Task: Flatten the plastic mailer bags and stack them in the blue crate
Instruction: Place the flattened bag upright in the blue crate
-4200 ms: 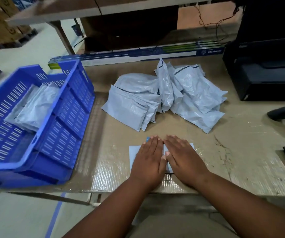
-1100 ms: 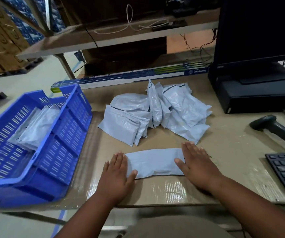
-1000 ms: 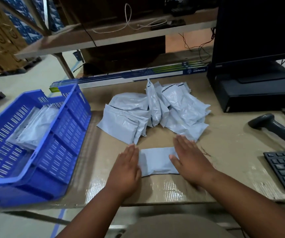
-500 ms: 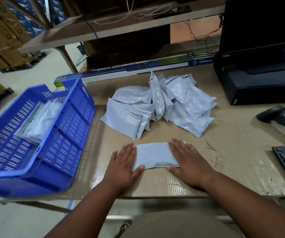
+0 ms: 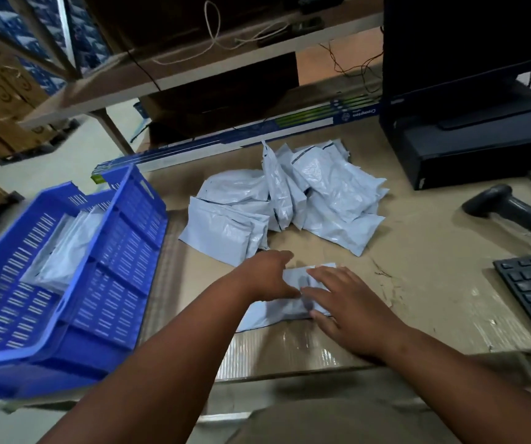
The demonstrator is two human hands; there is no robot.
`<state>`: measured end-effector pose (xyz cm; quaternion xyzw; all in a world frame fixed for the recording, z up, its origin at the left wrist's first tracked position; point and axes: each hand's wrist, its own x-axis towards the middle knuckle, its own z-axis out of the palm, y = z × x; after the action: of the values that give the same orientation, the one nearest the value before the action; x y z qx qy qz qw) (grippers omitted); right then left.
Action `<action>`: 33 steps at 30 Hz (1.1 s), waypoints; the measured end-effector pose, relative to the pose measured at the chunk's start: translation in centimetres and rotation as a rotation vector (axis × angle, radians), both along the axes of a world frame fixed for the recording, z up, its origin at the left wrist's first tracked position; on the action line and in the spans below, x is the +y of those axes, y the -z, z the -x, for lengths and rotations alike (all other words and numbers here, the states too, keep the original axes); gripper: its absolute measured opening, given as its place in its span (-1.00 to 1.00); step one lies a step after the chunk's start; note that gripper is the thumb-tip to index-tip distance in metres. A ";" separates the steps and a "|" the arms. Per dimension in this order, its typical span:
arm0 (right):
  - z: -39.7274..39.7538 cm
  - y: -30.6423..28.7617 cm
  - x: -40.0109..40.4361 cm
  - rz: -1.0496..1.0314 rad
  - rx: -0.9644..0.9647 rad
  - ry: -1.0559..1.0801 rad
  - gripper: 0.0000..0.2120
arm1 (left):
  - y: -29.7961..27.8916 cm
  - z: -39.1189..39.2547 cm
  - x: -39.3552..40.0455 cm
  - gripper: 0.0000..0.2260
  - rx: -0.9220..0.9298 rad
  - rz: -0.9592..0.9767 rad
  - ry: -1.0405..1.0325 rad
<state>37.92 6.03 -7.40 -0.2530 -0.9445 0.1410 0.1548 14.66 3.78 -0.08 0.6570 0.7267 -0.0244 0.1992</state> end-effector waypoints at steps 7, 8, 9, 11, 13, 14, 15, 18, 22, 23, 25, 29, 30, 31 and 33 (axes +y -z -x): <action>1.2 -1.7 -1.0 -0.137 0.100 -0.150 -0.64 | -2.0 1.1 0.5 -0.58 -0.030 0.059 -0.180; 1.8 -2.1 -1.0 -0.139 0.106 -0.159 -0.64 | -2.7 1.7 0.3 -0.65 -0.072 0.060 -0.224; 2.6 -2.4 -1.1 -0.134 0.112 -0.161 -0.64 | -3.5 2.3 0.0 -0.71 -0.097 0.057 -0.268; 4.6 -3.0 -1.1 -0.120 0.115 -0.170 -0.61 | -5.2 3.9 -0.7 -0.73 -0.062 0.030 -0.338; 7.3 -3.8 -1.0 -0.119 0.119 -0.210 -0.57 | -7.0 5.9 -1.4 -0.64 0.029 0.007 -0.384; 8.9 -4.4 -1.0 -0.117 0.124 -0.235 -0.55 | -8.0 7.0 -1.9 -0.63 0.069 -0.002 -0.398; 10.4 -5.1 -0.9 -0.117 0.124 -0.254 -0.53 | -8.9 8.2 -2.3 -0.65 0.088 -0.005 -0.418; 15.4 -7.7 -0.9 -0.138 0.167 -0.291 -0.51 | -12.4 12.4 -4.1 -0.74 0.065 -0.042 -0.484; 22.2 -11.0 -0.8 -0.160 0.265 -0.355 -0.54 | -17.0 18.0 -6.2 -0.80 0.134 -0.105 -0.543; 24.1 -12.0 -0.9 -0.166 0.281 -0.368 -0.55 | -18.0 19.8 -6.6 -0.77 0.165 -0.113 -0.569; 27.4 -13.7 -1.4 -0.176 0.296 -0.389 -0.55 | -19.7 23.0 -7.4 -0.75 0.206 -0.140 -0.604; 34.2 -17.1 -3.4 -0.140 0.271 -0.386 -0.49 | -22.9 29.2 -9.2 -0.72 0.300 -0.188 -0.648; 35.7 -17.7 -4.0 -0.108 0.262 -0.373 -0.48 | -23.4 30.4 -9.5 -0.70 0.326 -0.198 -0.665; 37.3 -18.4 -4.6 -0.087 0.257 -0.363 -0.48 | -23.8 32.0 -9.8 -0.68 0.331 -0.207 -0.686; 40.3 -19.2 -5.5 -0.066 0.239 -0.354 -0.51 | -24.0 35.0 -10.3 -0.68 0.317 -0.214 -0.722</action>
<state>-2.38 0.57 11.78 -0.0594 -0.9533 0.1638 0.2466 -20.37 -6.57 23.88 0.3650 0.9307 0.0221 0.0111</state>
